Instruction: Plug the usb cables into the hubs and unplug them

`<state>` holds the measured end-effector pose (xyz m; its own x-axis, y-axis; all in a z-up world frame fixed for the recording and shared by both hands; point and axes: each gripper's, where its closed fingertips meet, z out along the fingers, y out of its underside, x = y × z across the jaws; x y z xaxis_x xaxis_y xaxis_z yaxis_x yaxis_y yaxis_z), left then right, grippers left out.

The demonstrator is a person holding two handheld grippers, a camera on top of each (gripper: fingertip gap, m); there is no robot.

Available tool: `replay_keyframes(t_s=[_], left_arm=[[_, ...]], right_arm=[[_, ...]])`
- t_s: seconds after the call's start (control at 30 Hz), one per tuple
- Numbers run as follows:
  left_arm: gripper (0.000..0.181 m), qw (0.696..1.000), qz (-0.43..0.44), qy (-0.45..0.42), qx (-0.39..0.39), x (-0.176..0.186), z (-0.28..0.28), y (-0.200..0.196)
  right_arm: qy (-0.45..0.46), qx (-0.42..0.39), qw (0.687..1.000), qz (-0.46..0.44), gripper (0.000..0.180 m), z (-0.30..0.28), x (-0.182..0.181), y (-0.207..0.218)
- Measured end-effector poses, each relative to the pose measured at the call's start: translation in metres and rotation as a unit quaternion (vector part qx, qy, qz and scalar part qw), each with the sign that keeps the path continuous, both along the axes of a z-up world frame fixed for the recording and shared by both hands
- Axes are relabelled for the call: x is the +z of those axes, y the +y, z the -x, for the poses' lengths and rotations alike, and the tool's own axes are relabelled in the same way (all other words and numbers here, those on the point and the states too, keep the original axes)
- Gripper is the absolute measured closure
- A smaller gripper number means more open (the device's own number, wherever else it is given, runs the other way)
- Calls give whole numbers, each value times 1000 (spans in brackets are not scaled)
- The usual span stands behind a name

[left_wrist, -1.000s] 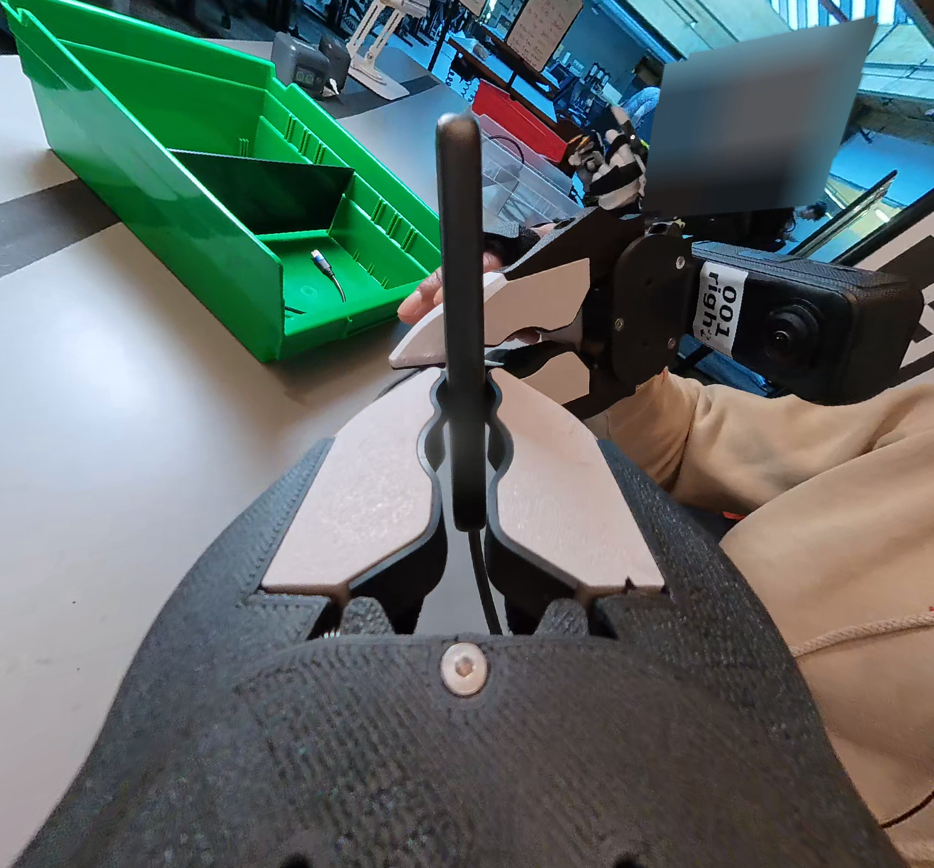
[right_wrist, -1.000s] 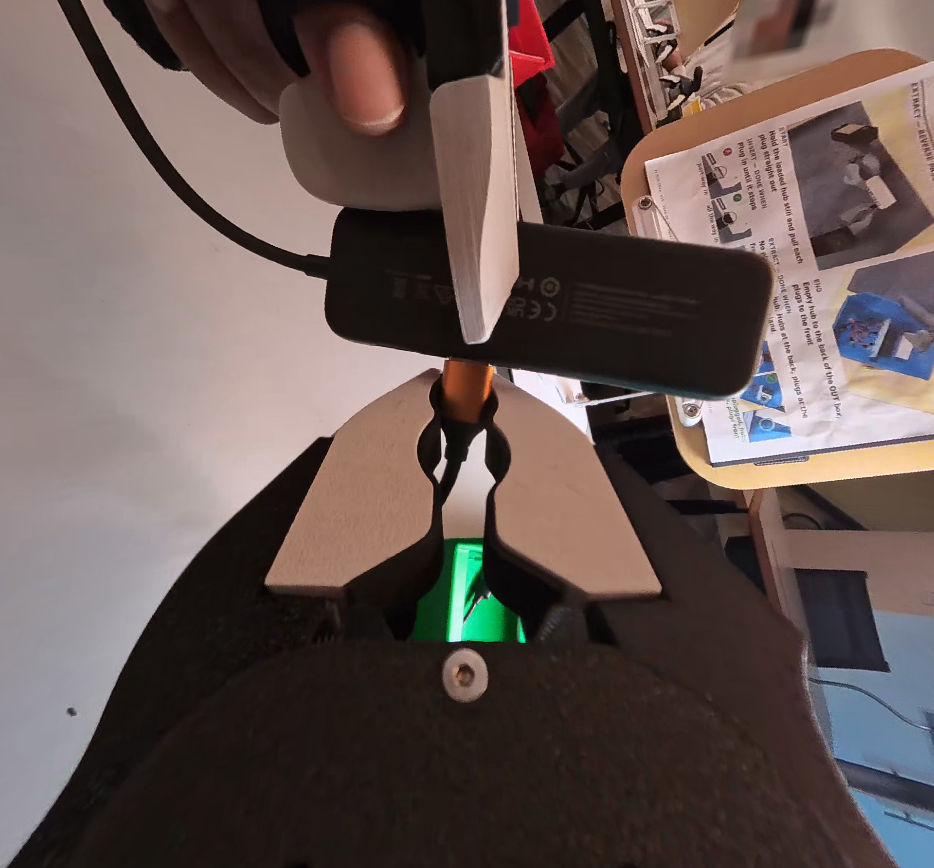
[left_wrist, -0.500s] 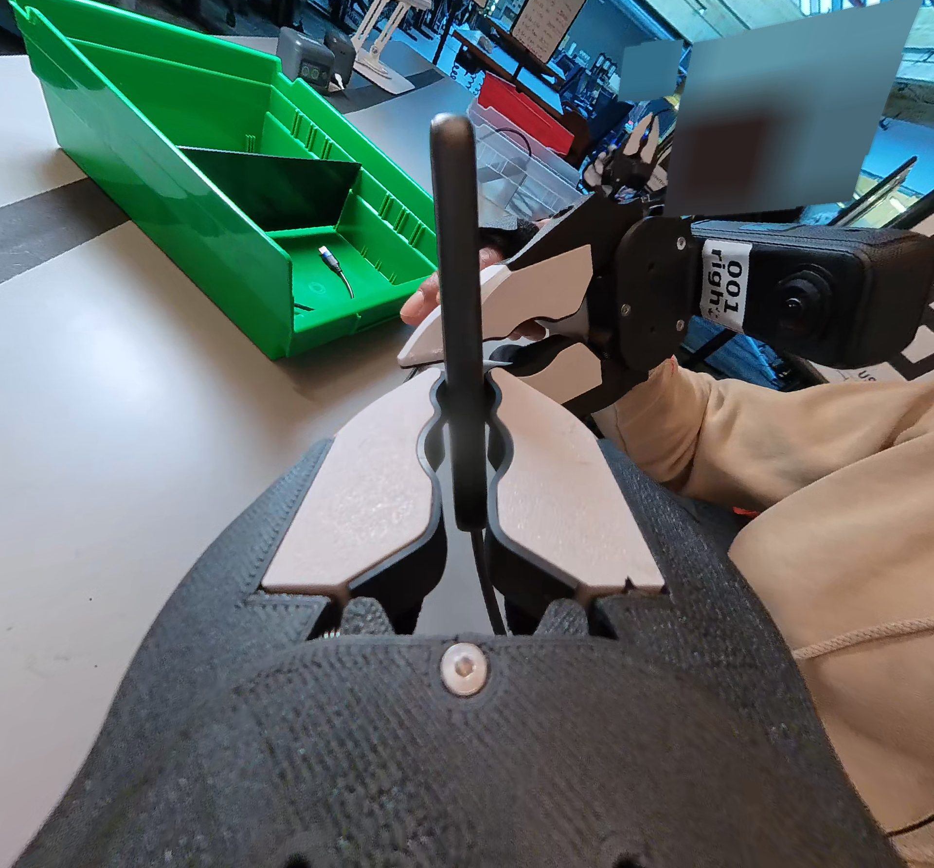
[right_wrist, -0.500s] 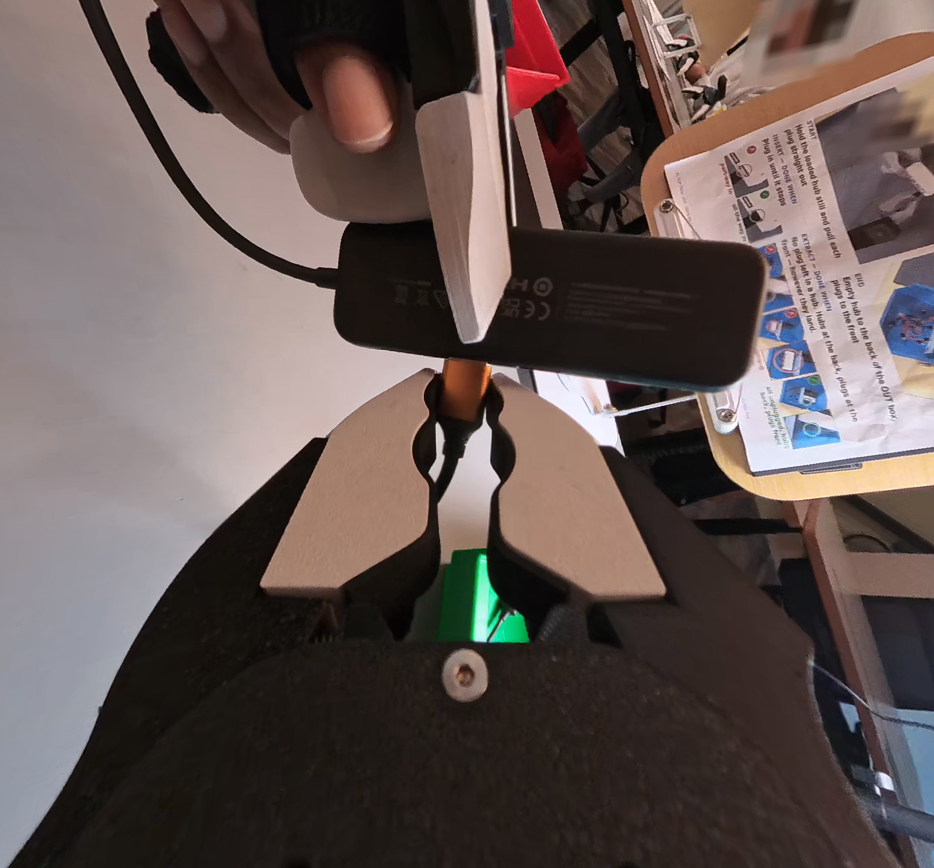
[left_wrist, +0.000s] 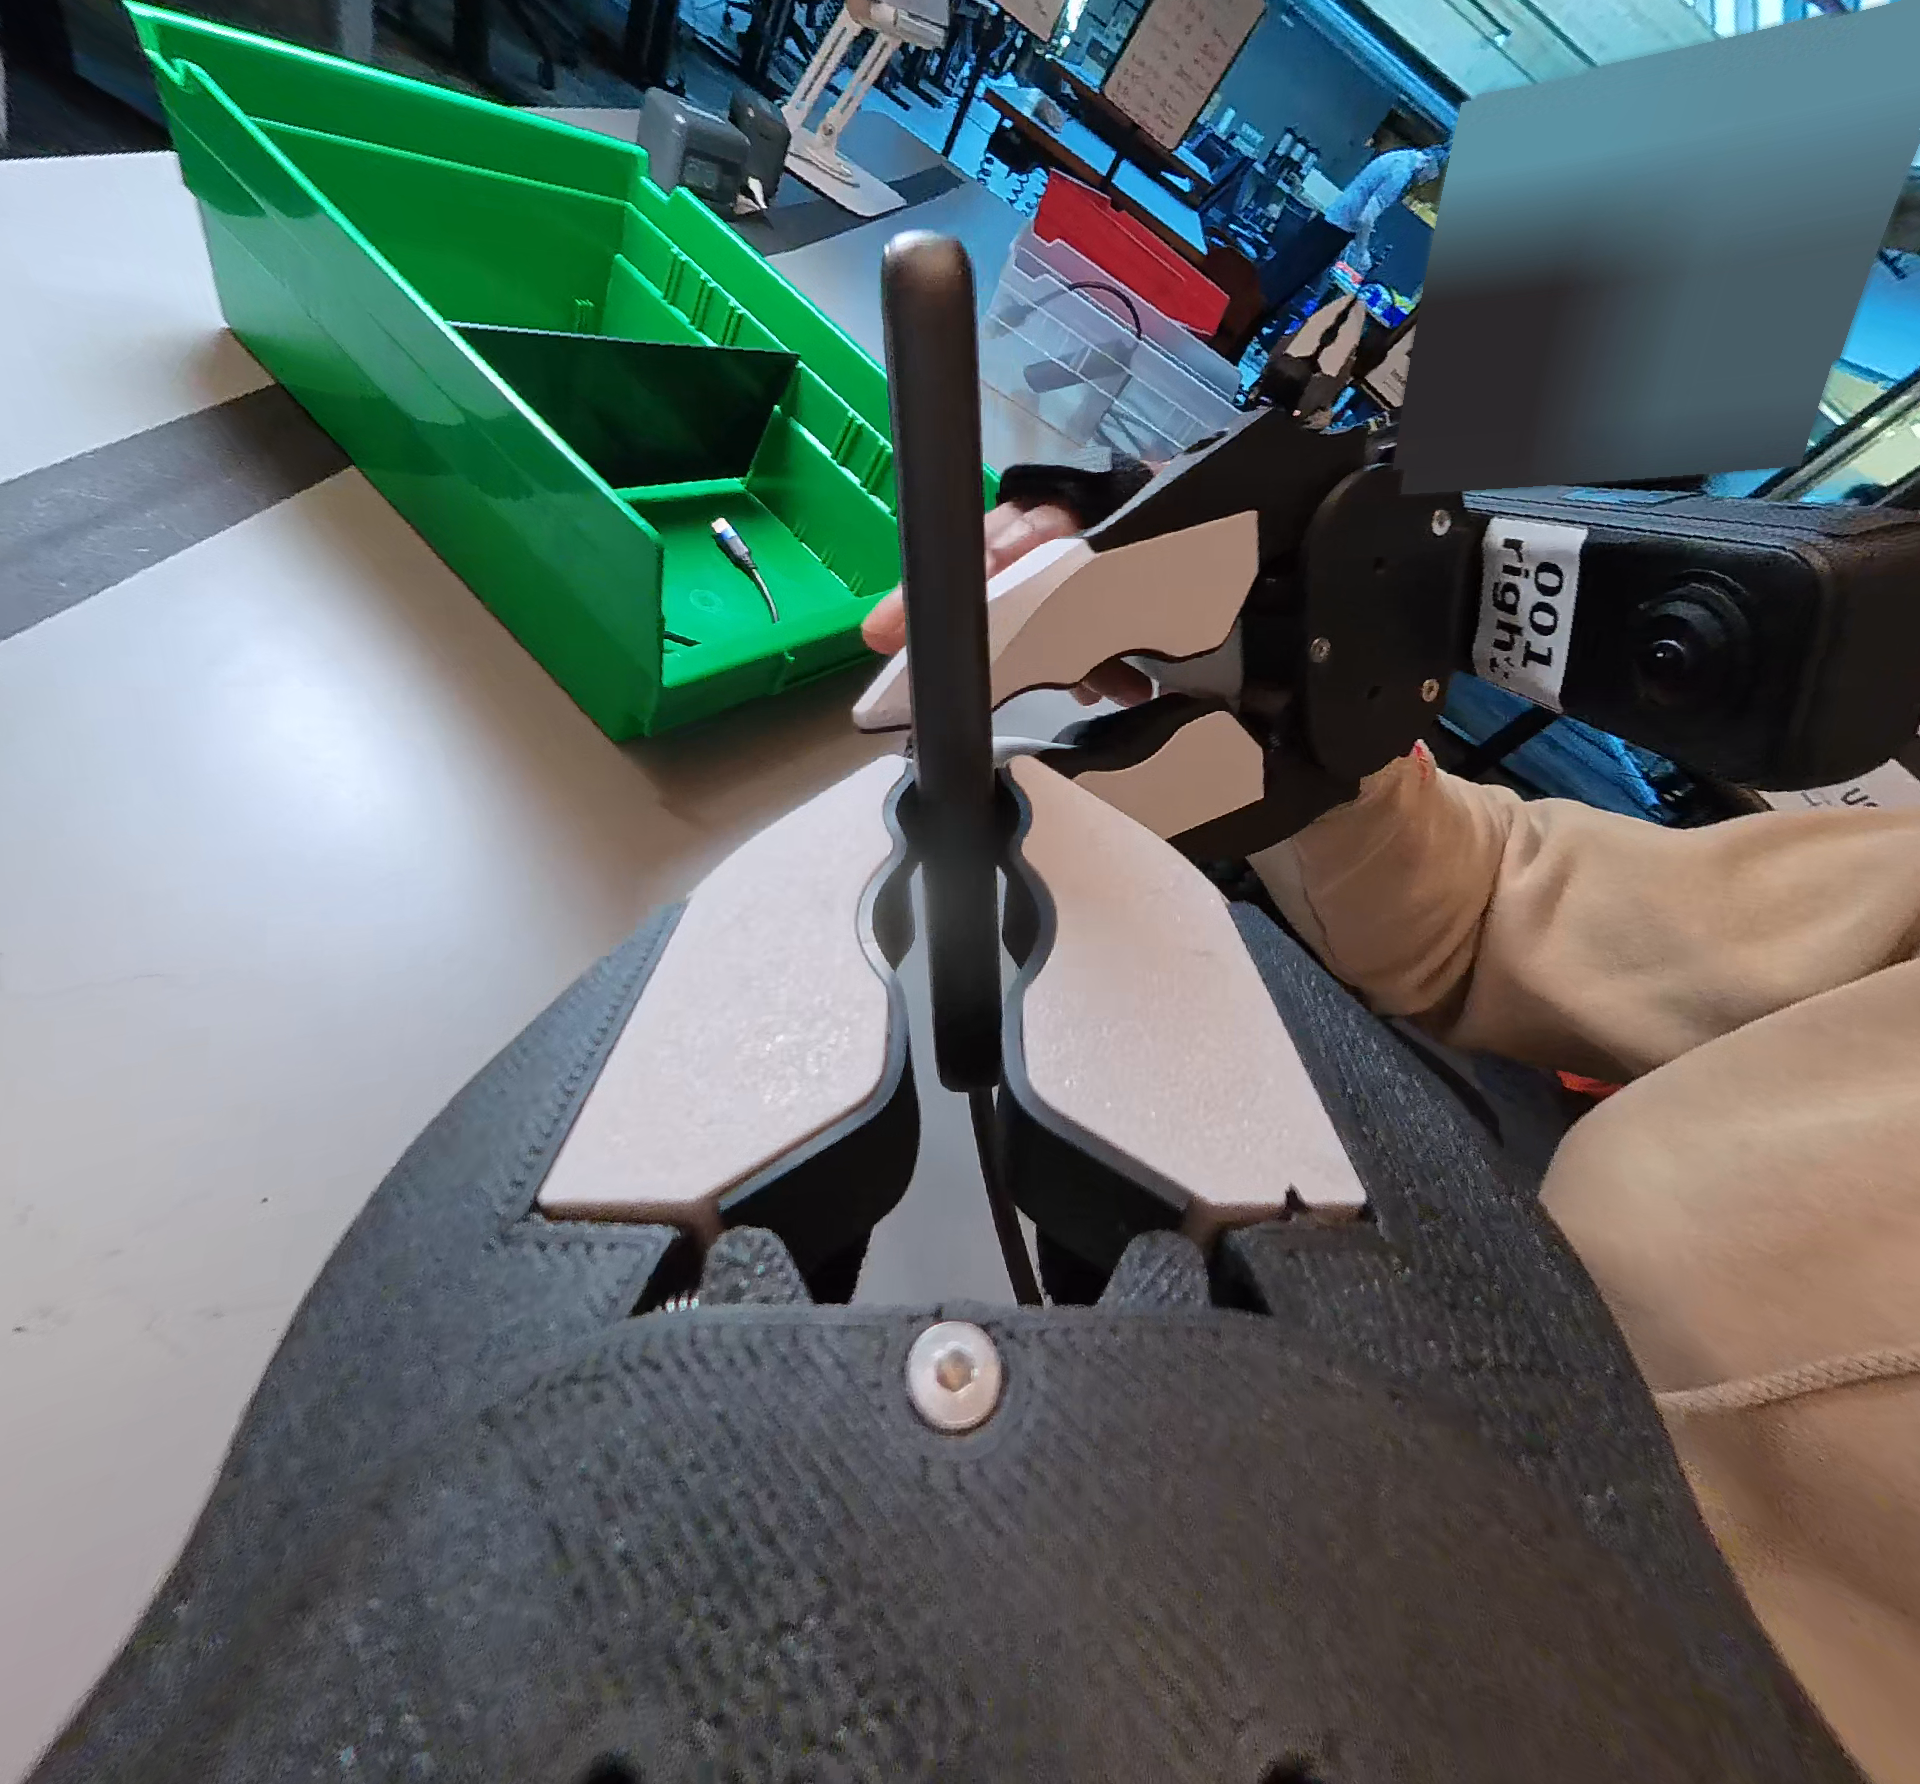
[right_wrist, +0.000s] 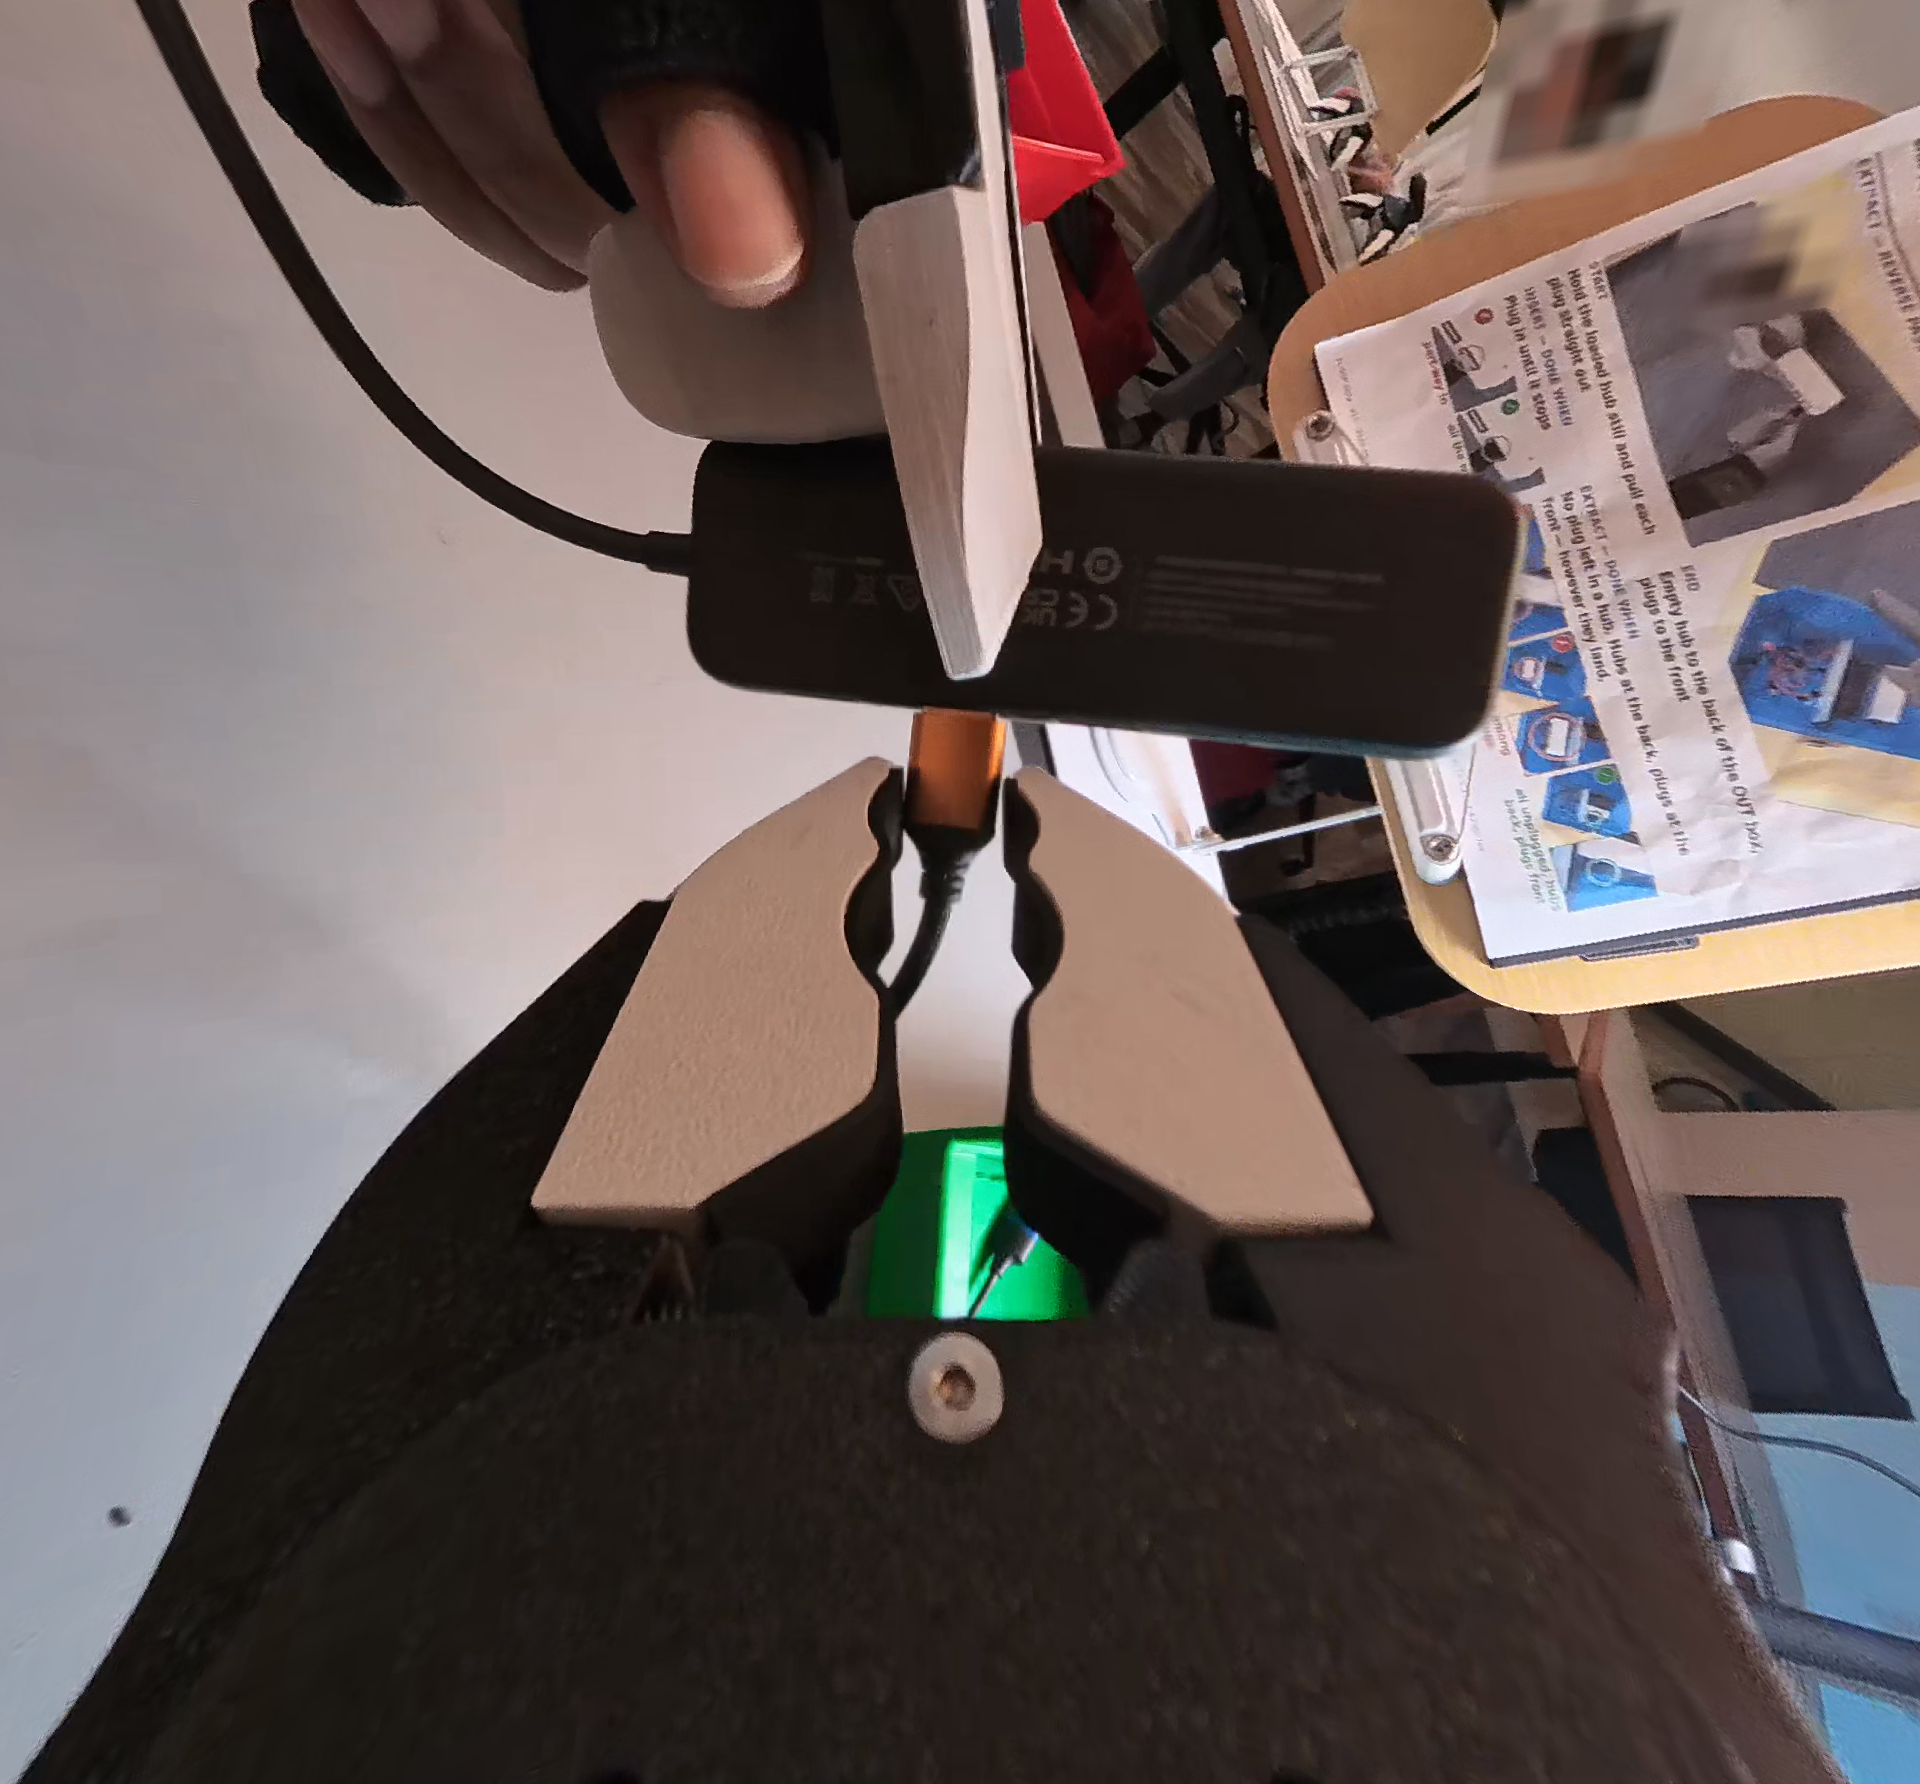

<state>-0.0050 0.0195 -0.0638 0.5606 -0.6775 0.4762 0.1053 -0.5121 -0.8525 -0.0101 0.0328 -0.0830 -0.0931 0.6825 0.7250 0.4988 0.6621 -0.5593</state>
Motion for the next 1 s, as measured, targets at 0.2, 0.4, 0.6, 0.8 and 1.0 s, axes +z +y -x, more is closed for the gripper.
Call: replay_keyframes(t_s=[0.2, 0.4, 0.6, 0.8, 1.0], left_arm=[[168, 1000, -10, 3, 24, 0, 7, 5], [169, 1000, -25, -9, 8, 4, 7, 4], [169, 989, -126, -26, 71, 67, 66, -6], [168, 979, -196, -2, 58, 93, 69, -23], [168, 978, -203, -8, 38, 92, 62, -25]], right_arm=[[9, -14, 999, -30, 164, 1, 6, 1], [19, -13, 1000, 13, 164, 1, 11, -1], [-5, -73, 996, 57, 164, -32, -1, 45], [135, -66, 978, 146, 164, -59, 68, 68], [163, -71, 966, 186, 164, -79, 111, 109]])
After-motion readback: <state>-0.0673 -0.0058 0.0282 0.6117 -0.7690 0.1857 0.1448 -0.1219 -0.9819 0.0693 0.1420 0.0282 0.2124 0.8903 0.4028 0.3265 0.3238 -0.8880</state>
